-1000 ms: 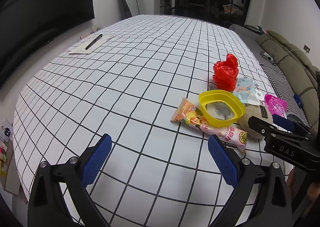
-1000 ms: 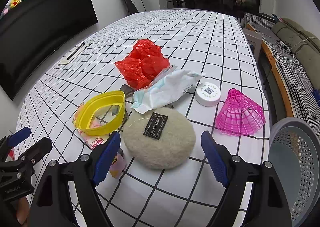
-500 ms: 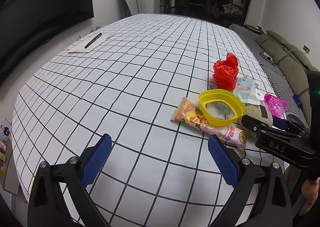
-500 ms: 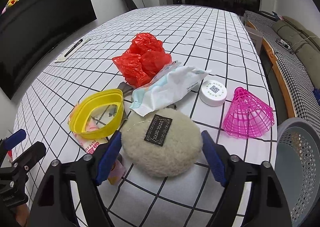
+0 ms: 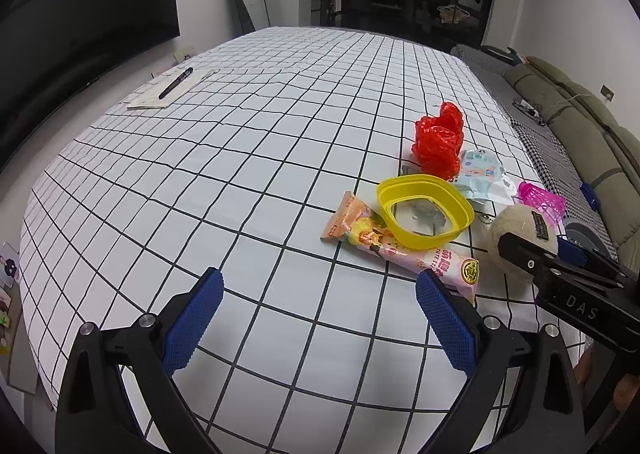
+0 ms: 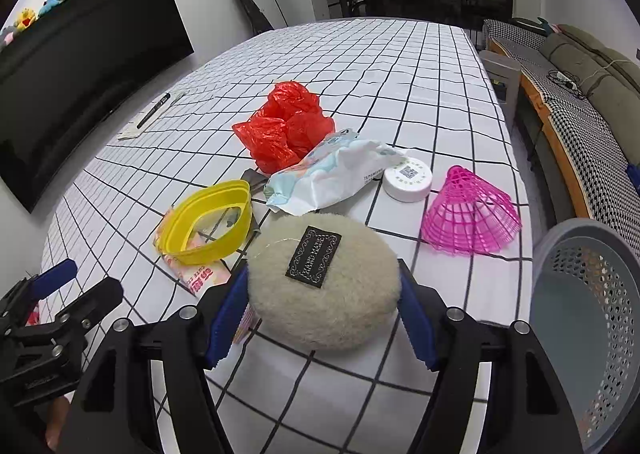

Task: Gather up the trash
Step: 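Grasp the beige fluffy round pad with the right gripper, then grasp the yellow plastic lid with the left gripper while the right holds the pad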

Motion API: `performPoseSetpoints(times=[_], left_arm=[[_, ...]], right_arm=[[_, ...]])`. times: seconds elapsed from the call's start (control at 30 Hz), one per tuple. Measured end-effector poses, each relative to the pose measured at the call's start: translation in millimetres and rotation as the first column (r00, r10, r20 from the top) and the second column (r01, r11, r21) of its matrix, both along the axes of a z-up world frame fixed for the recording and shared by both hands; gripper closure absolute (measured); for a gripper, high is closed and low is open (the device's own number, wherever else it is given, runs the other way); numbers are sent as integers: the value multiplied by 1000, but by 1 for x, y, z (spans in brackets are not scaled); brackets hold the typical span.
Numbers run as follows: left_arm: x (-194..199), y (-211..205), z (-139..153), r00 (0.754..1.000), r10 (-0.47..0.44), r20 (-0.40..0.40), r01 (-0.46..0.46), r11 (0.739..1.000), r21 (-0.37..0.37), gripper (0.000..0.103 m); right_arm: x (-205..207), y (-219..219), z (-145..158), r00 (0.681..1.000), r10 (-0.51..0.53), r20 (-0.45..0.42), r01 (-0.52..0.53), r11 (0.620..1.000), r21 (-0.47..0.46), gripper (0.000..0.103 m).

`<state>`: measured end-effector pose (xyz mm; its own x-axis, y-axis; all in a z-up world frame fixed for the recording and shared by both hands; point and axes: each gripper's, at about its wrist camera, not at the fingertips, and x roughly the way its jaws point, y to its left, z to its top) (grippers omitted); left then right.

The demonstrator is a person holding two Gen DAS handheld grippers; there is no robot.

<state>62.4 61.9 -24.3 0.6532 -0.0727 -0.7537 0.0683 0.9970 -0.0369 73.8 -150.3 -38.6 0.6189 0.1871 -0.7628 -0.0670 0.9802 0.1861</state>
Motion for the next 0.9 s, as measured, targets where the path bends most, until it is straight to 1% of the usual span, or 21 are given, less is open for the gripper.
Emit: performPoseSetpoints(times=[0.33,0.47,0.7,0.9], left_arm=[[2,-15,-1,1000,-20,-9,20,1000,1,8],[6,-25,-1,999,-30,-12,30,1000,4,8],[21,-43,1,999,-47,-19,47,999,6,8],[42,-56,0,998,-48,-47,47,999,-9,8]], right_arm=[[-33,-21,9,999,-34,22,34,999,11,36],[-43,-30,9,999,-45,23,44,999,30,36],[-53,-46,11,997,-69,34,67,996,61,36],[-57,-55,13,996,-79,47,75,994,77,36]])
